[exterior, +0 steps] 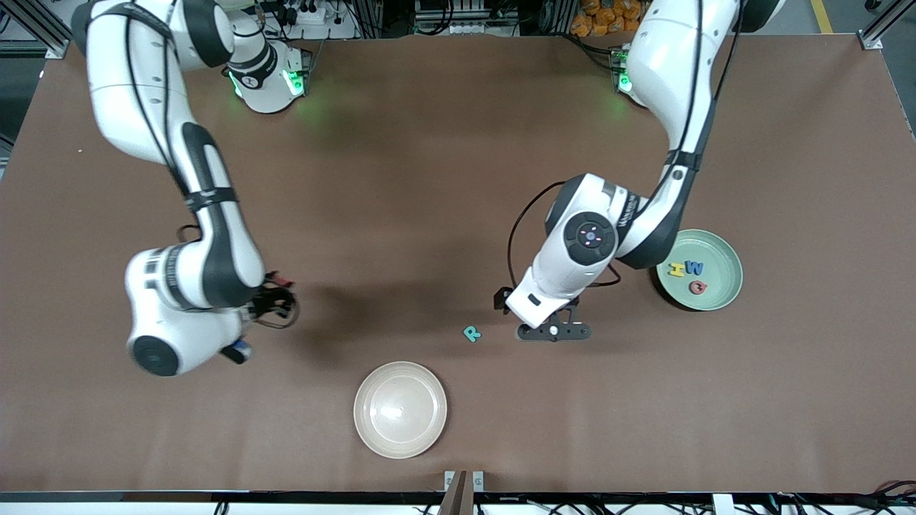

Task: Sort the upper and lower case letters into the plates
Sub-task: 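Carry the pink m to the blue plate while the left gripper reaches R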

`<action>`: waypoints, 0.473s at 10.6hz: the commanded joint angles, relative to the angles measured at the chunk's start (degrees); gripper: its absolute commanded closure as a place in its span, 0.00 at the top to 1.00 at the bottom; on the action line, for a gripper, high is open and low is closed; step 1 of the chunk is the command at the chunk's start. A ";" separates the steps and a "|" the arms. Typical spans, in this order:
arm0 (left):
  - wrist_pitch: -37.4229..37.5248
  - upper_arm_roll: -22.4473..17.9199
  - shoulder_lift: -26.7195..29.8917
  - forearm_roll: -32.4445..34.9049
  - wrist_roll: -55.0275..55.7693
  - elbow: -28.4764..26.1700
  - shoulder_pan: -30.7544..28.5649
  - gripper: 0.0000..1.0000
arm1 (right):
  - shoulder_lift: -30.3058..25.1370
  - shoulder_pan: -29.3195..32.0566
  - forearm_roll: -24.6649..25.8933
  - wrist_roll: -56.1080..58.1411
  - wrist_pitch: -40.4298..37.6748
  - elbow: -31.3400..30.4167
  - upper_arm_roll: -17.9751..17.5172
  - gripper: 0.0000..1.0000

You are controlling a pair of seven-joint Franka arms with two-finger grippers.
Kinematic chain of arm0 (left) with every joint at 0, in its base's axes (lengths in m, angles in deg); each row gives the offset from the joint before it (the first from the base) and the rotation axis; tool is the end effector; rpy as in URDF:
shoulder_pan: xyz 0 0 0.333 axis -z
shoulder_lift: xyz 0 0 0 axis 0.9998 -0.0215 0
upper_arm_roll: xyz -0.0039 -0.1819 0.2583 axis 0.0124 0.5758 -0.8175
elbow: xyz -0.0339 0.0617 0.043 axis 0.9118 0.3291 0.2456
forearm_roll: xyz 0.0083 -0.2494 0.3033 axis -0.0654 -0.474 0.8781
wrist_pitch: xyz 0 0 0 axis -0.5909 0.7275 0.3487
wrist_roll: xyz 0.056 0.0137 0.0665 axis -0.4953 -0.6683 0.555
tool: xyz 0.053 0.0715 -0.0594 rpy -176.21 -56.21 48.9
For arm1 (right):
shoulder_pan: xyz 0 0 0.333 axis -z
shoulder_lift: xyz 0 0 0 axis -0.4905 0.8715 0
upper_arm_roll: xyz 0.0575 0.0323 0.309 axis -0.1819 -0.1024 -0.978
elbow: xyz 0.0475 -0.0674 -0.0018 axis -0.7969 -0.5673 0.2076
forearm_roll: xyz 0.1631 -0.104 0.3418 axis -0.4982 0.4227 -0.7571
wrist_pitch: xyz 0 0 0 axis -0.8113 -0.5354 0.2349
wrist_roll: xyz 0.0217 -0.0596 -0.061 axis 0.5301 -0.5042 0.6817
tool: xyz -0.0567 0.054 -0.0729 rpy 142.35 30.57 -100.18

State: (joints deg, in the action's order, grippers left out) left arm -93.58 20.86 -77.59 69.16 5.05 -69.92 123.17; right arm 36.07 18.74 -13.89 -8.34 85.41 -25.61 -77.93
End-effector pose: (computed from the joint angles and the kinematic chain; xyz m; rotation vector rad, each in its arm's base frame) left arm 0.6394 -0.3901 0.2972 3.0147 0.0163 0.1122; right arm 0.6873 0.0988 0.2816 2.8179 -0.7935 -0.8661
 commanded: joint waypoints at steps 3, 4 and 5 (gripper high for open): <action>-5.37 -3.18 -8.79 -1.61 1.09 5.98 5.93 1.00 | -0.48 9.30 7.20 24.10 2.58 -4.38 -0.15 0.13; -7.38 -3.18 -10.55 -2.83 1.17 7.21 6.20 1.00 | -0.48 10.80 7.65 28.77 4.08 -5.35 -0.15 0.13; -8.54 -3.18 -11.70 -4.93 0.83 8.79 6.29 1.00 | -0.31 12.64 8.09 31.86 4.53 -5.71 -0.15 0.13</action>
State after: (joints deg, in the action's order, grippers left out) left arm -100.91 18.98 -85.96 67.16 5.30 -65.79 128.57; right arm 36.41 29.47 -7.42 18.79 88.83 -29.68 -77.34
